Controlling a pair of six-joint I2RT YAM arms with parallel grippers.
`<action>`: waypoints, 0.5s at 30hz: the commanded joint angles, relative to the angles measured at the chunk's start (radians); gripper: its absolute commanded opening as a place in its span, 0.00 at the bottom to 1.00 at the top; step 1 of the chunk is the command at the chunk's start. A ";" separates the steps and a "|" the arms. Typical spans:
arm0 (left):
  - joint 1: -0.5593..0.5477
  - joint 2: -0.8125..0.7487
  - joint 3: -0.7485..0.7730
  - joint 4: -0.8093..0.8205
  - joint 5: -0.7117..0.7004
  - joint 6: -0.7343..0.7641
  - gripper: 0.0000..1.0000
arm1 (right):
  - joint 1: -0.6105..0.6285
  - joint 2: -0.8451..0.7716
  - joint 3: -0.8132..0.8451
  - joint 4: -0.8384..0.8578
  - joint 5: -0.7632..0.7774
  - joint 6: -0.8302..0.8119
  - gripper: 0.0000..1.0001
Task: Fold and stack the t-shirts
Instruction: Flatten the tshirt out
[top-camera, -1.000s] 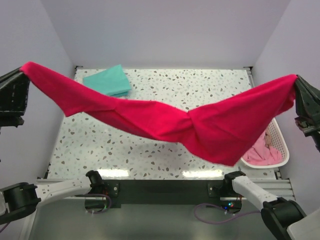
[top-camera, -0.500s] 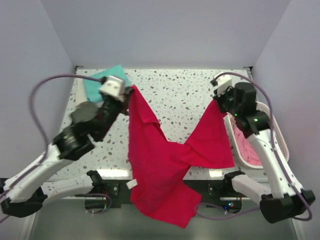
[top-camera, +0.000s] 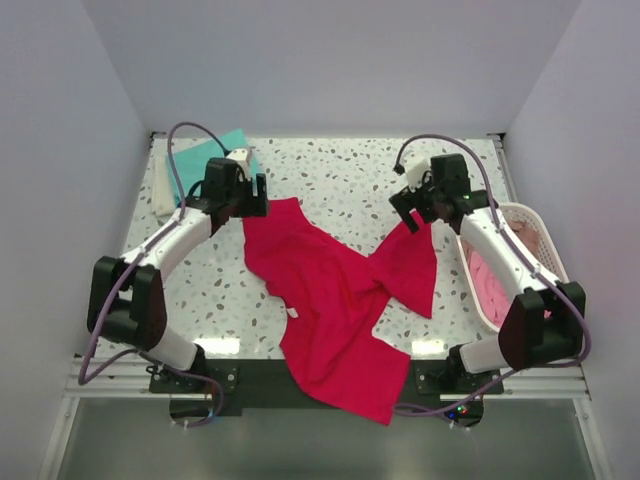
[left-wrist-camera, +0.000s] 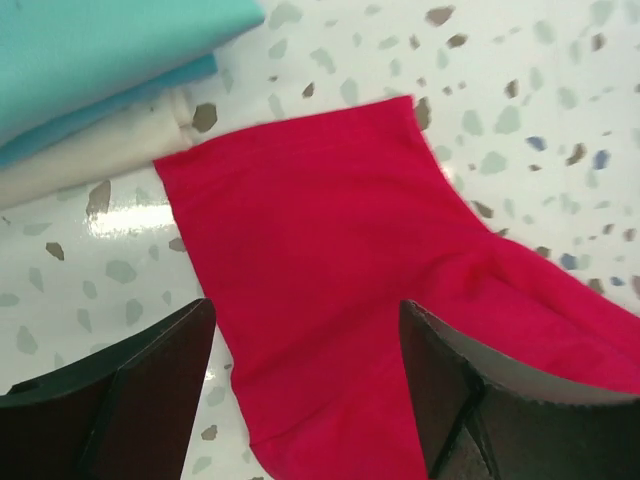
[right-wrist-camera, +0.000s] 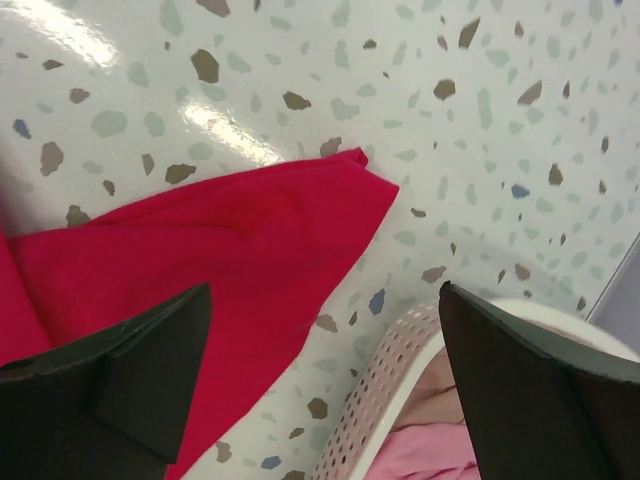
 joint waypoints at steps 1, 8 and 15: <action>-0.002 -0.170 0.084 -0.020 0.068 0.015 0.79 | -0.002 -0.094 0.060 -0.137 -0.170 -0.204 0.99; -0.057 -0.375 -0.173 -0.139 0.261 -0.072 0.76 | 0.055 -0.078 -0.036 -0.458 -0.434 -0.426 0.72; -0.280 -0.428 -0.352 -0.053 0.204 -0.233 0.71 | 0.144 -0.106 -0.236 -0.371 -0.281 -0.298 0.70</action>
